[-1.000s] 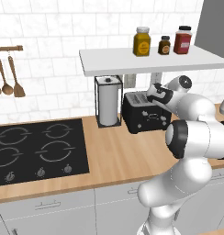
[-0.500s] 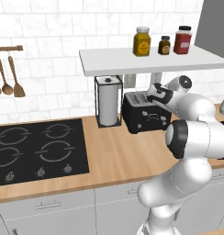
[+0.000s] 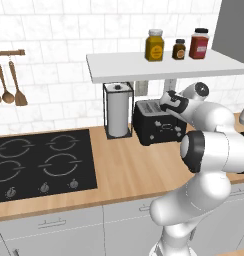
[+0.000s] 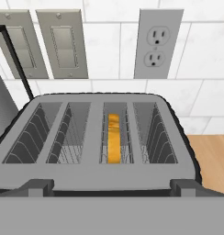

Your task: Start the toaster. Once the lever pops up, take the bread to the plate on the dining counter.

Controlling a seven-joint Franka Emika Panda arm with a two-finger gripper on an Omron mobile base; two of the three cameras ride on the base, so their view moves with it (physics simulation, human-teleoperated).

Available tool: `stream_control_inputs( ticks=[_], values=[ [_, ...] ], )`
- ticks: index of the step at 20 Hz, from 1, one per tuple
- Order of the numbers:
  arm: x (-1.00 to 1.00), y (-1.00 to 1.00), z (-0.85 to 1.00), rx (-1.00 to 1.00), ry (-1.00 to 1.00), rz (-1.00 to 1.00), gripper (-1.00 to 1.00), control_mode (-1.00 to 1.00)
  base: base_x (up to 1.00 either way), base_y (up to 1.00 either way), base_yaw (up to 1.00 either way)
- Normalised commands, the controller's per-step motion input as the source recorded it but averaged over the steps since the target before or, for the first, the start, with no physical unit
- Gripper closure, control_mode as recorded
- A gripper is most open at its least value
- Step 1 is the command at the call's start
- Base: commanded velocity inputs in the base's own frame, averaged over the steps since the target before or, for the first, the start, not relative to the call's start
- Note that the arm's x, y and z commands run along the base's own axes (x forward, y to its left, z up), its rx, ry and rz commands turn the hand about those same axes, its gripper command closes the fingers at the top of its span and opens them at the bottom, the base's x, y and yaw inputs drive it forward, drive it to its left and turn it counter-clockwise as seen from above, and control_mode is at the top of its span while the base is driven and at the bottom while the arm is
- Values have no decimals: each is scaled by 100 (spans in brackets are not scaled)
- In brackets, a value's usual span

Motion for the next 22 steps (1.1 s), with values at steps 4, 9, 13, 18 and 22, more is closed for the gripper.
stream_control_inputs(
  ticks=[4,9,13,18,22],
  values=[
    [0,0,0,0,0,0,-100,-100,0,0,0],
    [0,0,0,0,0,0,-100,-100,0,0,0],
    [0,0,0,0,0,0,-100,-100,0,0,0],
    [0,0,0,0,0,0,-100,-100,0,0,0],
    [0,0,0,0,0,0,-100,-100,0,0,0]
  ],
)
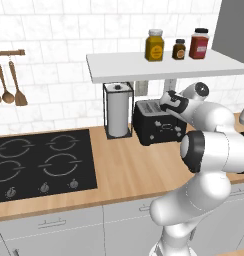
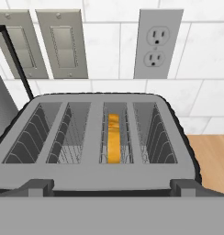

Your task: Start the toaster. Once the lever pops up, take the bread to the plate on the dining counter.

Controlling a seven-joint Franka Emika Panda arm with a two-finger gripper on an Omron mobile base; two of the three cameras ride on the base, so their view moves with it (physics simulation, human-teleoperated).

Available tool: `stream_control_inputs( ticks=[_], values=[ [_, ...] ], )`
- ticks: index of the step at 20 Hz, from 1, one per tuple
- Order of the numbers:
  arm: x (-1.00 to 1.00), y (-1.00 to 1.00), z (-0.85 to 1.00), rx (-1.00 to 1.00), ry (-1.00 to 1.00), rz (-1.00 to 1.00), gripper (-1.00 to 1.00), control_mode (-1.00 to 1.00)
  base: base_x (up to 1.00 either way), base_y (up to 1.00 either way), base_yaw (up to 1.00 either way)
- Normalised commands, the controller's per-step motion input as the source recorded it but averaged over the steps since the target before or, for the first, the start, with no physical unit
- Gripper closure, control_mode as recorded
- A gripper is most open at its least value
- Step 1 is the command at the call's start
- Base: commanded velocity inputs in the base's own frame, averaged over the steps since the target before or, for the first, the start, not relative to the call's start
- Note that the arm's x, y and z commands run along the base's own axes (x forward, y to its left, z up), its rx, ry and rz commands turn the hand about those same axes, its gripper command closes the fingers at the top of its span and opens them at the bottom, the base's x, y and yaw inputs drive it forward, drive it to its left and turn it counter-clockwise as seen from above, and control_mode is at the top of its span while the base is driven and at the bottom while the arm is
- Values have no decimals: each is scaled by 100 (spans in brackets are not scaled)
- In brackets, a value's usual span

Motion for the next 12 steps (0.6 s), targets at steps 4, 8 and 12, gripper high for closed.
stream_control_inputs(
  ticks=[4,8,12],
  values=[
    [0,0,0,0,0,0,-100,-100,0,0,0],
    [0,0,0,0,0,0,-100,-100,0,0,0],
    [0,0,0,0,0,0,-100,-100,0,0,0]
  ],
)
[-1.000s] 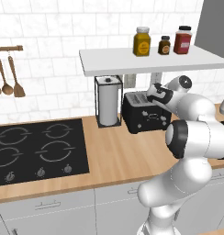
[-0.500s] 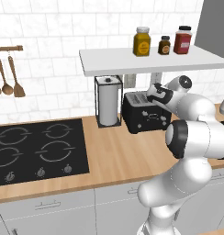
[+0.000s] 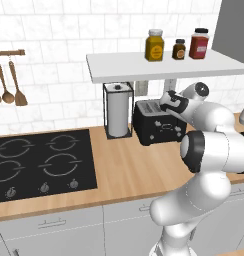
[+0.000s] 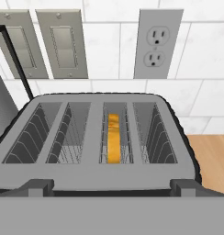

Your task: Start the toaster. Once the lever pops up, take the bread to the plate on the dining counter.

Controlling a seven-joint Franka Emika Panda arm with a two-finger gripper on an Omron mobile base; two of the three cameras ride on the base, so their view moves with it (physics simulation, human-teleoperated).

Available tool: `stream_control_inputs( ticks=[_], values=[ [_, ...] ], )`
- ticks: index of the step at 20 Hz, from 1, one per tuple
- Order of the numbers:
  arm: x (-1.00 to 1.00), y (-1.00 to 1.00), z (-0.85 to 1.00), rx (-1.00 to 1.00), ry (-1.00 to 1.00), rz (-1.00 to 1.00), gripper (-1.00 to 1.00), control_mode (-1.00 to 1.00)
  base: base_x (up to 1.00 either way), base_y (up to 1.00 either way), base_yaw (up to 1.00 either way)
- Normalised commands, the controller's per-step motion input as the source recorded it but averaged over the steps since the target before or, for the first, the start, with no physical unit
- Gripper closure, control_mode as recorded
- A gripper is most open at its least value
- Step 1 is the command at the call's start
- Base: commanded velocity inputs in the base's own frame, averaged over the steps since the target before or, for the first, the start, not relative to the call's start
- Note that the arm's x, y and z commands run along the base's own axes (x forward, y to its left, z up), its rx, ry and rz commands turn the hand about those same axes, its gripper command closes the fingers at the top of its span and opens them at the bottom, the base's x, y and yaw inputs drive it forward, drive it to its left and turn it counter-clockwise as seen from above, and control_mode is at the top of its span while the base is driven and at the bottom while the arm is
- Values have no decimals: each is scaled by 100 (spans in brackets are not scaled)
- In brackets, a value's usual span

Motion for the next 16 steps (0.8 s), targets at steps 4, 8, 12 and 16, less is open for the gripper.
stream_control_inputs(
  ticks=[4,8,12,16],
  values=[
    [0,0,0,0,0,0,-100,-100,0,0,0],
    [0,0,0,0,0,0,-100,-100,0,0,0],
    [0,0,0,0,0,0,-100,-100,0,0,0],
    [0,0,0,0,0,0,-100,-100,0,0,0]
  ],
)
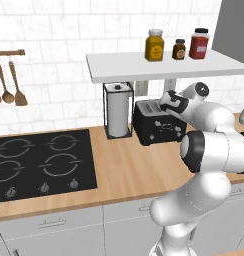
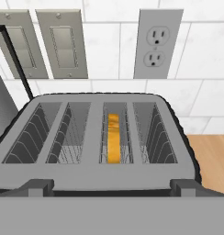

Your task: Start the toaster. Once the lever pops up, take the bread to the plate on the dining counter.

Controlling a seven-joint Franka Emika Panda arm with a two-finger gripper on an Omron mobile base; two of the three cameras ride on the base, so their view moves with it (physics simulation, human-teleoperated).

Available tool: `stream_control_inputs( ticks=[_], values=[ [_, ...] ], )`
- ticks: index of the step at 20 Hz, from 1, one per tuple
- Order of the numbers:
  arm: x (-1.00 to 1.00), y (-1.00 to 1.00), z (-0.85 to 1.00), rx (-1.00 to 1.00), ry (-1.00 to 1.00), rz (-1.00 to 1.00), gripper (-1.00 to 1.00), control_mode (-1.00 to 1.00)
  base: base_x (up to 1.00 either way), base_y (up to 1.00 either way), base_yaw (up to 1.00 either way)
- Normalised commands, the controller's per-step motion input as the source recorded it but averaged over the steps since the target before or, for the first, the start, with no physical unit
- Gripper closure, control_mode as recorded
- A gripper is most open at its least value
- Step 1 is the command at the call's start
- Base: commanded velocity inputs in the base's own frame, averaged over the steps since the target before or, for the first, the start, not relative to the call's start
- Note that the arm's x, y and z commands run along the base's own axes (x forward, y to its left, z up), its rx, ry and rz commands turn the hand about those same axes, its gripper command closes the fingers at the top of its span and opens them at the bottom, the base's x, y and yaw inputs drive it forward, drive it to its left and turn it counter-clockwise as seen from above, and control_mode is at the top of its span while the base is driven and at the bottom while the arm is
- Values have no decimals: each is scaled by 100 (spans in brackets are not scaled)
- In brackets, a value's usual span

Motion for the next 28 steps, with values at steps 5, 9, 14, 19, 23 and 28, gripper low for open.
stream_control_inputs(
  ticks=[5,9,14,19,23,28],
  values=[
    [0,0,0,0,0,0,-100,-100,0,0,0],
    [0,0,0,0,0,0,-100,-100,0,0,0],
    [0,0,0,0,0,0,-100,-100,0,0,0],
    [0,0,0,0,0,0,-100,-100,0,0,0],
    [0,0,0,0,0,0,-100,-100,0,0,0],
    [0,0,0,0,0,0,-100,-100,0,0,0]
  ],
)
